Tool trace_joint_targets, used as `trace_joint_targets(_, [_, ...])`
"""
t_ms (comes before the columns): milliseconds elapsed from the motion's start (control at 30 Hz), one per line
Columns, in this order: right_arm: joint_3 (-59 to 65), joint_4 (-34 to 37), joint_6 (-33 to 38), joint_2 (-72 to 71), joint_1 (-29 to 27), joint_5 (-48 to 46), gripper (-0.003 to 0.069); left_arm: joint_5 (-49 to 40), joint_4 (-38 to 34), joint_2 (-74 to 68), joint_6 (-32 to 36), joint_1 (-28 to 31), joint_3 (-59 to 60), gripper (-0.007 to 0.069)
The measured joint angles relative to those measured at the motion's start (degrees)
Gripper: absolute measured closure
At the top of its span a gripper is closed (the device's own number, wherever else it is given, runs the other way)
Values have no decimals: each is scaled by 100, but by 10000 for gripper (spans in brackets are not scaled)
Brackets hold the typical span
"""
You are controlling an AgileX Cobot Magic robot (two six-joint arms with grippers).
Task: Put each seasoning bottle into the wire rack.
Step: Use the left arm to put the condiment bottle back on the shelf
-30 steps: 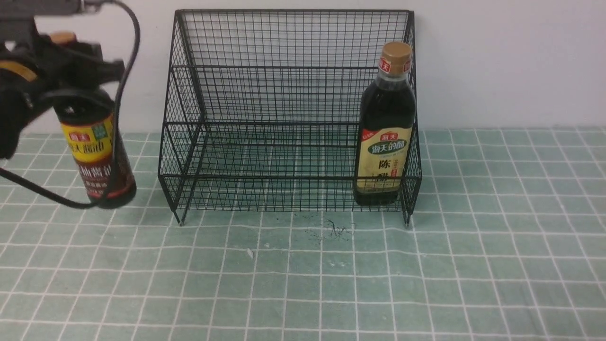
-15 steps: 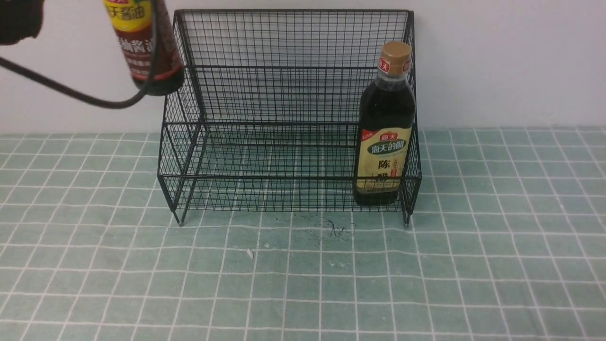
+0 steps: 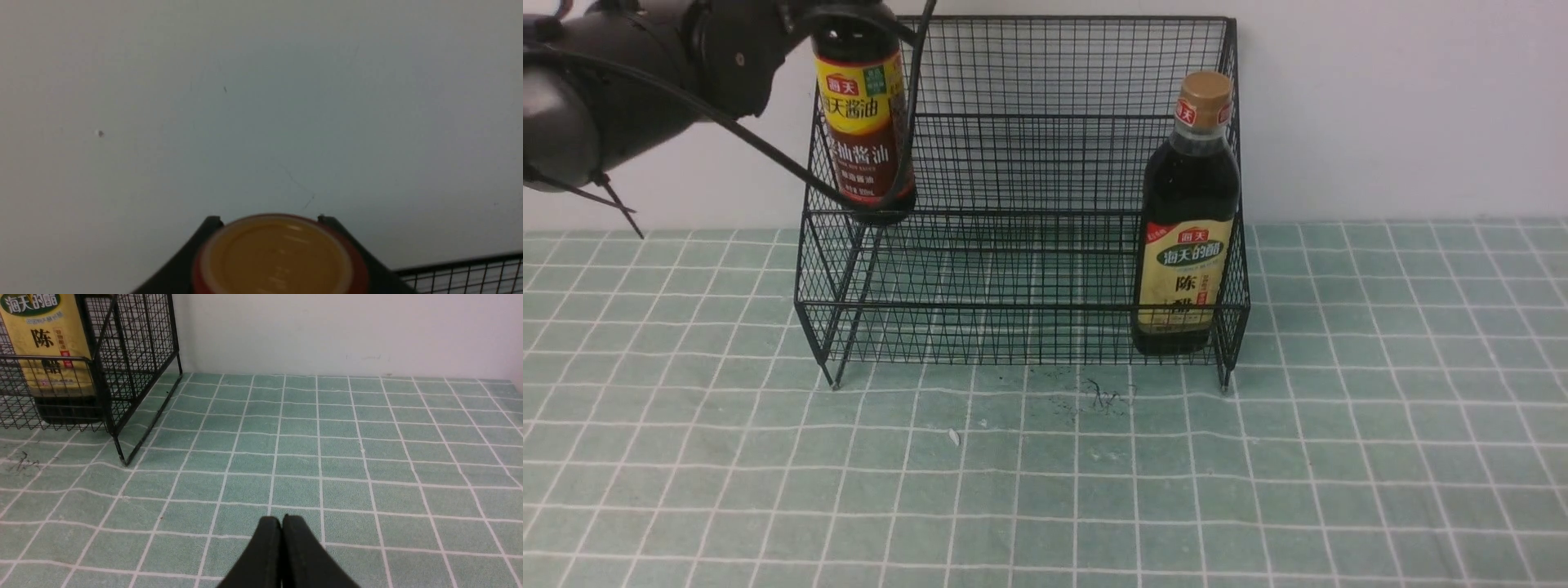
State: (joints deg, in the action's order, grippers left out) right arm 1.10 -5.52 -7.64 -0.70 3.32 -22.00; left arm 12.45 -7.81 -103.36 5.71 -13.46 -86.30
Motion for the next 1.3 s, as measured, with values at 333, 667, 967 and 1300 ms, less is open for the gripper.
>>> trace_joint_targets(333, [0,0,0,0,0,0,673,-1245,9,-187,-468,-4,-39,367])
trace_joint_targets(667, [0,0,-1,0,0,0,673,-1692,30,-353,-506,-10,-73,367])
trace_joint_targets(967, [0,0,-1,0,0,0,673,-1775,35,-242,-506,-10,-78,307])
trace_joint_targets(1300, [0,0,-1,0,0,0,673,-2323,46,418,-487,-10,-123,67])
